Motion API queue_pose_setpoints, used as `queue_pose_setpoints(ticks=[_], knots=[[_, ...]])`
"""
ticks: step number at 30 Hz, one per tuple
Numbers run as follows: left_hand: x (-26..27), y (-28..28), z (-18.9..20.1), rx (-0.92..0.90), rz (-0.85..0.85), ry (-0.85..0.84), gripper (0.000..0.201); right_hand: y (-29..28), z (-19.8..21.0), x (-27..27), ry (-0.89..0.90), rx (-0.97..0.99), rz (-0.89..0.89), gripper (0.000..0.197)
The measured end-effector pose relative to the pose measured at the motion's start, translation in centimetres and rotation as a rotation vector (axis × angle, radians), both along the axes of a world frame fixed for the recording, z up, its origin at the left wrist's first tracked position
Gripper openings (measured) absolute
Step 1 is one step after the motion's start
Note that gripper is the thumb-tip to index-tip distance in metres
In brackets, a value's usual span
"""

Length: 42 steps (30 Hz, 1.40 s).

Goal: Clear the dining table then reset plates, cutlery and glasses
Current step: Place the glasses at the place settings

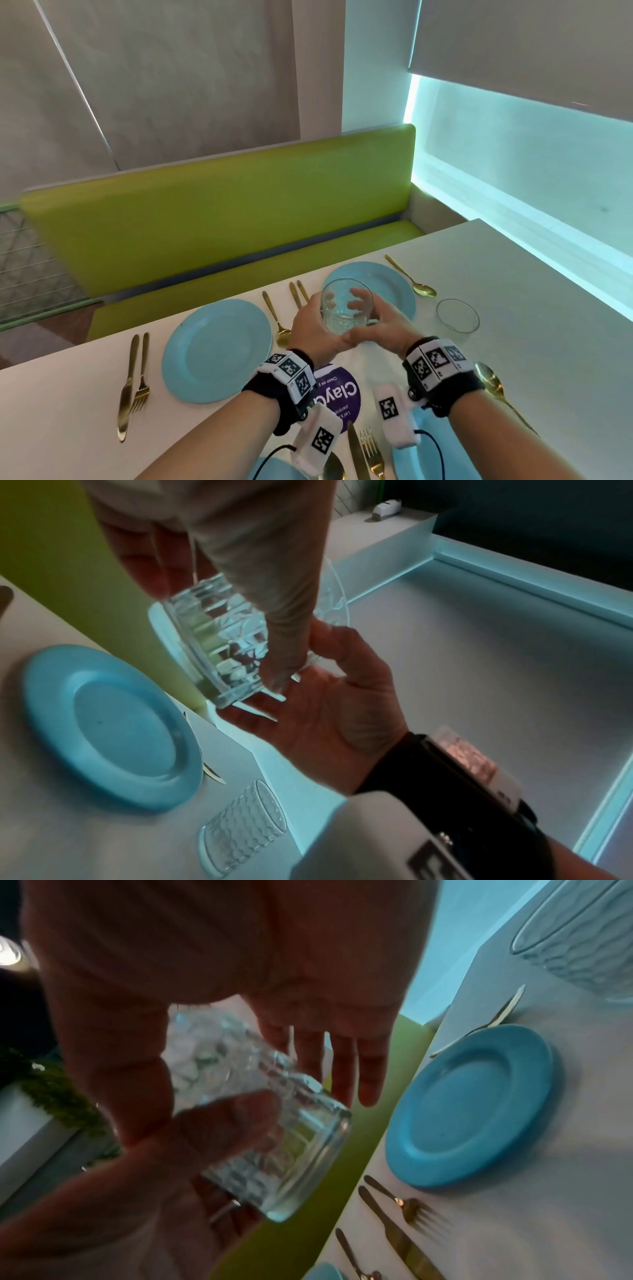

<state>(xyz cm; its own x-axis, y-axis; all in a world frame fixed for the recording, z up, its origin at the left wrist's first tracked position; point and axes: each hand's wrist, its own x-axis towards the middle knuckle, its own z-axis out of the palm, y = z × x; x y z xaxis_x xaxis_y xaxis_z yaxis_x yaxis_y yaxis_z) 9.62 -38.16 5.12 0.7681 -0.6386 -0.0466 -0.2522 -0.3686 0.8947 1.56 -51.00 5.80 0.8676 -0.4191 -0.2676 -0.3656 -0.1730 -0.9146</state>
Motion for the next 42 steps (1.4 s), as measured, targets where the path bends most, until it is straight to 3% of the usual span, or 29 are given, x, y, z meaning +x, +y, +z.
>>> queue_pose_setpoints(ticks=[8, 13, 18, 30, 38, 42], knots=[[0.2, 1.3, -0.2, 0.103, -0.072, 0.066, 0.087, 1.4, -2.4, -0.1, -0.085, 0.012, -0.072, 0.072], [0.2, 1.9, -1.0, 0.288, -0.157, 0.107, 0.099, 1.6, -5.0, 0.0, 0.016, -0.059, -0.09, 0.058], [0.8, 2.7, -1.7, 0.468, -0.1, 0.06, 0.113, 1.9, -8.0, -0.3, 0.084, -0.027, -0.188, 0.058], [1.6, 5.3, -2.7, 0.479, -0.043, 0.085, 0.062, 2.8, -11.0, -0.9, 0.172, -0.093, -0.269, 0.069], [0.7, 8.0, -1.9, 0.437, -0.06, 0.067, 0.052, 3.9, -9.8, -1.4, 0.239, -0.152, -0.306, 0.09], [0.4, 11.0, -0.8, 0.39, -0.063, 0.042, 0.049, 5.3, -7.2, -2.1, 0.307, -0.25, -0.346, 0.114]])
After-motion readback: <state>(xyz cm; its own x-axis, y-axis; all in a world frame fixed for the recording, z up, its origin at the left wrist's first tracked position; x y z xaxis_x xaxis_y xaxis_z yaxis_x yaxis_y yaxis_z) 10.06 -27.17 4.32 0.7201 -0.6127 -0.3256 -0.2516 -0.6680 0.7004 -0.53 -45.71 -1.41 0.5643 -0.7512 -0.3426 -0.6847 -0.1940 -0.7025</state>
